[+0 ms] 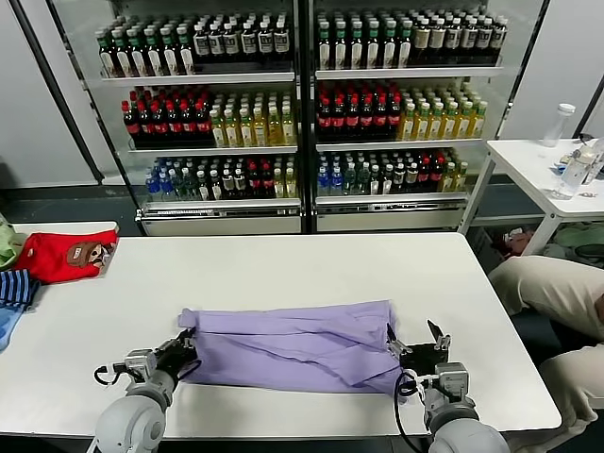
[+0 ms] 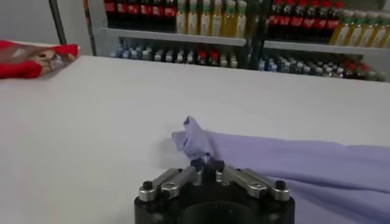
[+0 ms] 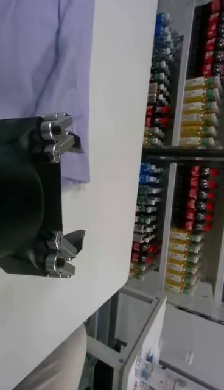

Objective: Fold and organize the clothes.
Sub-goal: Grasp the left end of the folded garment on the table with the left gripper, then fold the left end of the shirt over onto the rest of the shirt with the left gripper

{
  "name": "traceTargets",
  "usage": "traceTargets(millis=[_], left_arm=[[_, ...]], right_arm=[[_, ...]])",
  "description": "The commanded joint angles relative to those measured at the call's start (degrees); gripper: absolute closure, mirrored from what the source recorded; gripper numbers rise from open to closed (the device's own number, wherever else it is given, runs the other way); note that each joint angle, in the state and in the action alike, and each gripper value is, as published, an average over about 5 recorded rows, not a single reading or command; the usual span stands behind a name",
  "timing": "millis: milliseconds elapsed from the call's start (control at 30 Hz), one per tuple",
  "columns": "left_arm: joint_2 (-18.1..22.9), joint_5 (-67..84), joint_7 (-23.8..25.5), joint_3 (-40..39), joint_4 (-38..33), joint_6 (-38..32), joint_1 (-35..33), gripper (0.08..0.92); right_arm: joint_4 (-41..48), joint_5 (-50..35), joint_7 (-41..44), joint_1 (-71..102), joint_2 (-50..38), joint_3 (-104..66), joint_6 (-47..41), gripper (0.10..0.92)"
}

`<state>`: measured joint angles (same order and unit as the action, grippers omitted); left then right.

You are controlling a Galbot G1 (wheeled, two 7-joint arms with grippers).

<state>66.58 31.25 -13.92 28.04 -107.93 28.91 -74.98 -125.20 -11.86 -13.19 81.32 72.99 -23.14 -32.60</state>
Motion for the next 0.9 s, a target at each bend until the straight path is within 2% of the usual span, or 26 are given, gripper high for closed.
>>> traceTargets(millis=[33, 233, 367, 500, 633, 700, 800, 900], left_arm=[[-2.3, -13.9, -0.7, 9.2, -3.6, -2.3, -2.0, 0.881], [-8.2, -16.5, 4.2, 24.6, 0.9, -4.2, -3.9, 0.885], [-11.0, -14.8, 7.0, 27.3, -0.5, -2.3, -4.4, 0.885], [-10.0, -6.3, 7.4, 21.9, -7.6, 1.9, -4.4, 0.885], [-6.2, 7.9, 6.6, 10.7, -16.9, 4.5, -4.3, 0.885], [-3.9, 9.7, 6.3, 3.8, -19.4, 4.5, -4.0, 0.885], [-0.4, 9.5, 6.2, -4.6, -19.8, 4.5, -1.9, 0.885], [2.1, 9.1, 5.6, -8.6, -17.4, 4.5, 1.6, 0.885]], right_arm=[[0.0, 0.2, 0.0, -0.3, 0.2, 0.0, 0.0, 0.203], [-0.2, 0.2, 0.0, -0.6, 0.5, 0.4, 0.0, 0.203], [0.2, 0.2, 0.1, -1.1, 0.7, 0.8, 0.1, 0.203], [0.3, 0.2, 0.1, -1.4, 0.5, 0.7, 0.0, 0.203], [0.3, 0.3, 0.0, -0.9, 0.4, 0.3, 0.0, 0.203], [0.2, 0.4, 0.0, -0.7, 0.5, 0.1, 0.0, 0.203], [0.0, 0.6, 0.0, -0.5, 0.6, 0.0, 0.0, 0.203], [-0.2, 0.7, 0.0, -0.4, 0.6, 0.0, 0.0, 0.203]])
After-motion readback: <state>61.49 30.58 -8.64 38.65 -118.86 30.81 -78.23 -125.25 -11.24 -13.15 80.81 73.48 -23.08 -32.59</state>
